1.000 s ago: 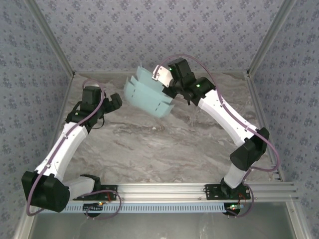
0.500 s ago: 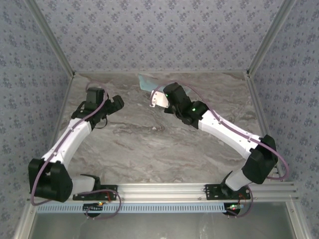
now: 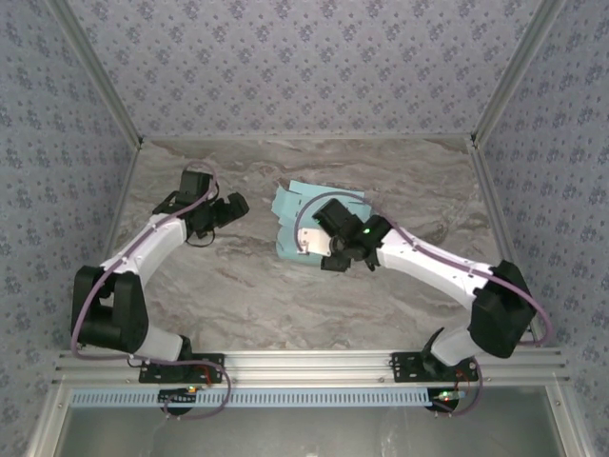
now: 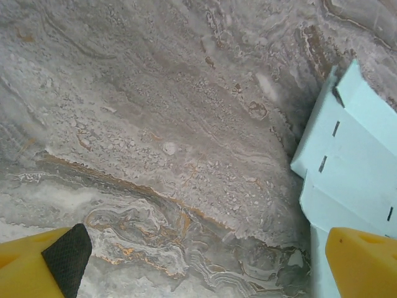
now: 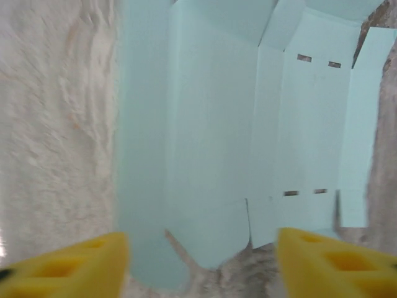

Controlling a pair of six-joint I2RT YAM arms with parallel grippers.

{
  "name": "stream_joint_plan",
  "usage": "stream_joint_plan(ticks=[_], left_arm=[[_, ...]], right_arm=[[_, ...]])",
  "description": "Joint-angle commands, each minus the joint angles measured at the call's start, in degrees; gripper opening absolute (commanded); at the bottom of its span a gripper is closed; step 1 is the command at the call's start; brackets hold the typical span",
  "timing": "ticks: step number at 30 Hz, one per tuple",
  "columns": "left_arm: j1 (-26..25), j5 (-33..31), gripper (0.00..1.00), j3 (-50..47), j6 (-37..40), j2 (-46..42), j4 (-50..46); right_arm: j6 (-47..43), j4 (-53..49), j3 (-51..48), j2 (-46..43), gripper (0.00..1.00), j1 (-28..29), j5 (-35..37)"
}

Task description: Fold the paper box

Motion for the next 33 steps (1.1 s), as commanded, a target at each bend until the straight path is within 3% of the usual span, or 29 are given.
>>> stream_joint_plan(ticks=[1,4,8,11,15,21,25,27,30,33], left_arm=[[0.04,1.97,0.99,0.74,1.09,1.28,3.24],[-1.74,2.57,0.99,3.14,4.16,4.37,5.44],[-5.89,2.0,0.99,7.58,9.16,10.34,7.61],[-7.85,2.29,0.99,9.21,12.13,13.81,11.12],[-7.84,2.61,0.98,10.69,13.86,17.67,14.96],[-7.66,4.28,0.97,16.25,17.14,25.19,15.33],[-7.57,6.18,0.96,20.0,18.83,29.32,15.02],[-7.57,6.98,0.91,22.39,19.92,31.52,14.13],[-7.87,8.18,0.69,27.0,22.97,35.15,9.9],[-8.27,6.15,0.58,29.2,24.37,38.17,6.87]], right_arm=[[7.35,-0.3,1.11,-6.43,1.0,-5.94,-16.26],[19.77,6.85,2.41,-6.86,0.93,-14.86,-20.76],[49.66,11.97,4.75,-3.64,0.82,-29.16,-14.46],[60.04,12.05,3.44,0.48,0.81,-36.89,-20.14],[61.62,16.95,-2.43,6.07,0.78,-39.55,-24.37],[60.05,19.32,-0.14,18.79,0.62,-39.67,-29.02],[59.31,19.7,1.69,22.43,0.61,-39.19,-27.0],[58.75,19.22,2.38,23.47,0.61,-39.38,-26.83],[58.25,19.17,2.39,22.87,0.61,-39.24,-26.44],[58.5,19.44,1.91,20.39,0.61,-39.1,-24.93]])
